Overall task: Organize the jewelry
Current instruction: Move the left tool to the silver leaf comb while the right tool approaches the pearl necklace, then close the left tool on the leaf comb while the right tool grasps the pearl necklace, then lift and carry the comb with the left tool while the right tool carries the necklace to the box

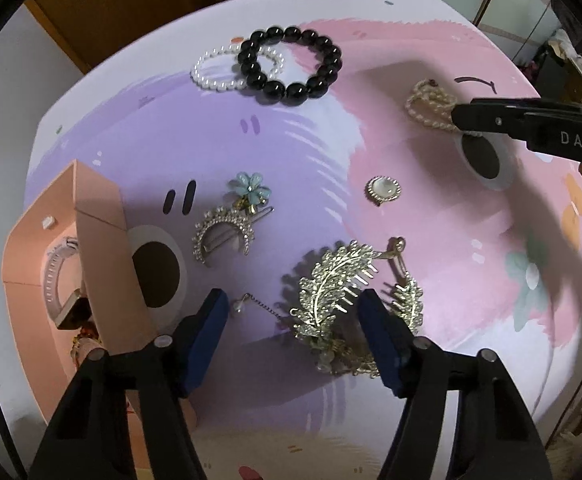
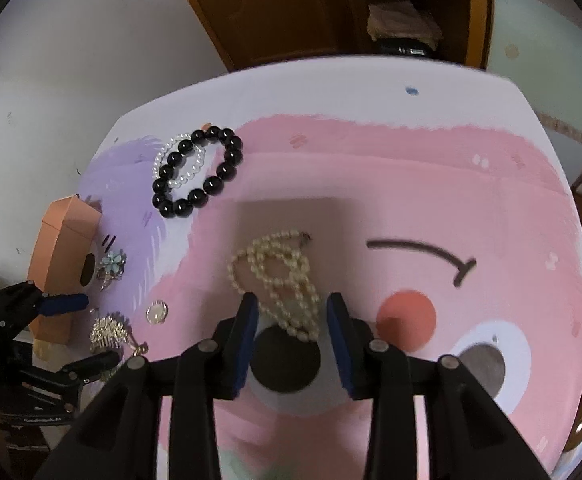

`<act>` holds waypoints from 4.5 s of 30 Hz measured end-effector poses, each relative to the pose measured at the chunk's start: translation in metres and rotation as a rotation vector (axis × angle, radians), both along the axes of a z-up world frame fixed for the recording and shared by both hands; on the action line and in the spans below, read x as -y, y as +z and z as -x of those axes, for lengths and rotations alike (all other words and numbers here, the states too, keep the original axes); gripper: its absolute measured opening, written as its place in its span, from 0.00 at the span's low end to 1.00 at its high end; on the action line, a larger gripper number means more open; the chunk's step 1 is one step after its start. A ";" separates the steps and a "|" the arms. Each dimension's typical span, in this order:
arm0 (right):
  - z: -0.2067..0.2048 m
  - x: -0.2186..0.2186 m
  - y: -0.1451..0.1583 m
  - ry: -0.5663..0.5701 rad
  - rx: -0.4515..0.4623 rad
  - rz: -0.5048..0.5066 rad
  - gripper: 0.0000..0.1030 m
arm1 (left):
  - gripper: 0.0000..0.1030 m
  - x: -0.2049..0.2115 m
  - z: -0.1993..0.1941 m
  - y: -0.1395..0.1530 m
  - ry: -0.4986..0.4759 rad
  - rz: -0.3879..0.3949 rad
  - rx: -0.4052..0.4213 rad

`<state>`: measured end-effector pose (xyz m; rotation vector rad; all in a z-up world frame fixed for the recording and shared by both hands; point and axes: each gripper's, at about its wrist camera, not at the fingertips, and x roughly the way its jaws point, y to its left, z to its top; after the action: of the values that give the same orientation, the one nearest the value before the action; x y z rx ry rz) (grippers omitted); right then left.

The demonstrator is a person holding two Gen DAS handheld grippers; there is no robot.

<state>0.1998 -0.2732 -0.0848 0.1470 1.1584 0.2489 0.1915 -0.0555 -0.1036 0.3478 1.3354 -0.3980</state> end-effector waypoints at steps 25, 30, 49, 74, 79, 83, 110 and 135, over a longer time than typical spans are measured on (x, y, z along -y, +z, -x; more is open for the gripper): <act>0.003 -0.041 -0.004 0.126 0.124 0.230 0.51 | 0.54 0.009 -0.015 0.011 -0.070 -0.004 0.025; 0.004 -0.041 -0.004 0.117 0.142 0.230 0.44 | 0.54 0.021 -0.017 0.007 -0.107 -0.026 -0.013; 0.003 -0.035 -0.003 0.094 0.145 0.219 0.17 | 0.29 0.029 -0.019 0.003 -0.068 -0.015 -0.054; 0.049 -0.052 0.069 0.107 0.205 0.090 0.04 | 0.26 -0.057 0.038 0.095 0.258 0.124 0.125; 0.062 -0.073 0.109 0.154 0.268 0.073 0.04 | 0.26 -0.089 0.049 0.119 0.327 0.132 0.165; 0.067 -0.097 0.138 0.202 0.309 0.043 0.04 | 0.26 -0.116 0.055 0.137 0.374 0.126 0.204; 0.009 -0.270 0.206 0.403 0.396 -0.159 0.04 | 0.26 -0.220 0.031 0.110 0.552 0.180 0.204; 0.013 -0.276 0.158 0.455 0.272 -0.134 0.04 | 0.26 -0.204 0.033 0.070 0.566 0.141 0.180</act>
<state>0.1872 0.0028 0.0730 -0.0355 0.8921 0.7281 0.1590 0.1482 -0.0333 -0.1153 1.1616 0.0160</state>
